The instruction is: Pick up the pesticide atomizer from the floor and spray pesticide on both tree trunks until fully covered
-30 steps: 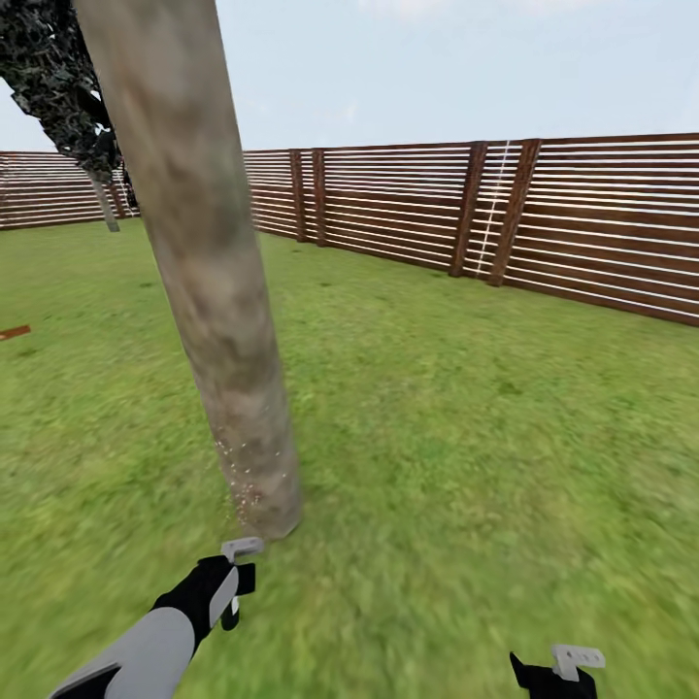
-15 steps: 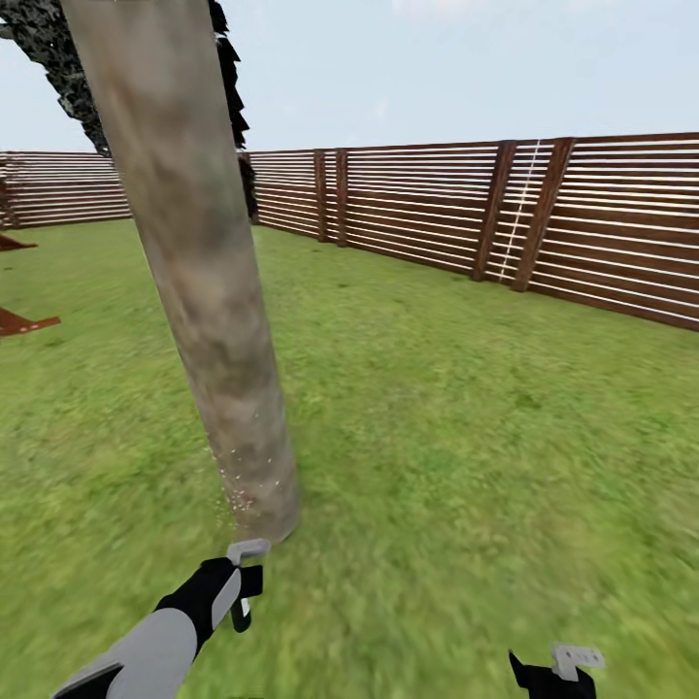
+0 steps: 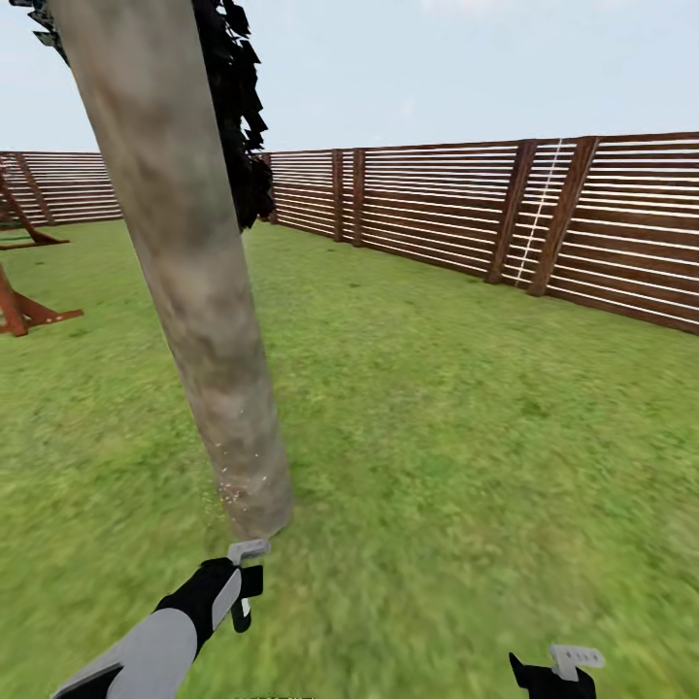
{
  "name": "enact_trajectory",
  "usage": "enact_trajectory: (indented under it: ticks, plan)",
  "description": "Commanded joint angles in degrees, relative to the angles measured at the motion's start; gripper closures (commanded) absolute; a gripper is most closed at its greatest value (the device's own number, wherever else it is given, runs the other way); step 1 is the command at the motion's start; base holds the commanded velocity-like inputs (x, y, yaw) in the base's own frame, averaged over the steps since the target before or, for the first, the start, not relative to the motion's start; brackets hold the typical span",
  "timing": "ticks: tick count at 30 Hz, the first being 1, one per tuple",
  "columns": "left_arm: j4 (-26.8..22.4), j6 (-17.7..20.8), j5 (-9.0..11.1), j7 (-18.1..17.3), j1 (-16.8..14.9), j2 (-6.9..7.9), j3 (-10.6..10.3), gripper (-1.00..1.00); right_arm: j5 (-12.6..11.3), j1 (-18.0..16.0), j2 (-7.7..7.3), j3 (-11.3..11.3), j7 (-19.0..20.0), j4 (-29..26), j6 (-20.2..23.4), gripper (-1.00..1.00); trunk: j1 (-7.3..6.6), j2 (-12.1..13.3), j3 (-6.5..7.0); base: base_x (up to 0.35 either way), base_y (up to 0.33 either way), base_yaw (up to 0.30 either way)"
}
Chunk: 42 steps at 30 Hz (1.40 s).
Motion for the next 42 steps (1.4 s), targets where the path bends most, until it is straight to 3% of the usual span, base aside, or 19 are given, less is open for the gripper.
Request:
enact_trajectory:
  ticks: [1, 17, 29, 42]
  plan:
    - [0.0, 0.0, 0.0, 0.0, 0.0, 0.0, 0.0, 1.0, 0.0, 0.0, 0.0, 0.0, 0.0, 0.0, 0.0, -1.0, 0.0, 0.0, 0.0, 0.0, -0.274, 0.27]
    - [0.0, 0.0, 0.0, 0.0, 0.0, -0.09, 0.0, 1.0, 0.0, 0.0, 0.0, 0.0, 0.0, 0.0, 0.0, -1.0, 0.0, 0.0, 0.0, 0.0, -0.275, 0.275]
    - [0.0, -0.1, 0.0, 0.1, 0.0, 0.0, 0.0, 1.0, 0.0, 0.0, 0.0, 0.0, 0.0, 0.0, 0.0, -1.0, 0.0, 0.0, 0.0, 0.073, -0.273, 0.034]
    - [-0.5, -0.4, 0.4, 0.1, 0.0, 0.44, 0.2, 1.0, 0.0, 0.0, 0.0, -0.1, 0.0, 0.0, 0.0, -1.0, 0.0, 0.0, 0.0, 0.075, -0.152, 0.212]
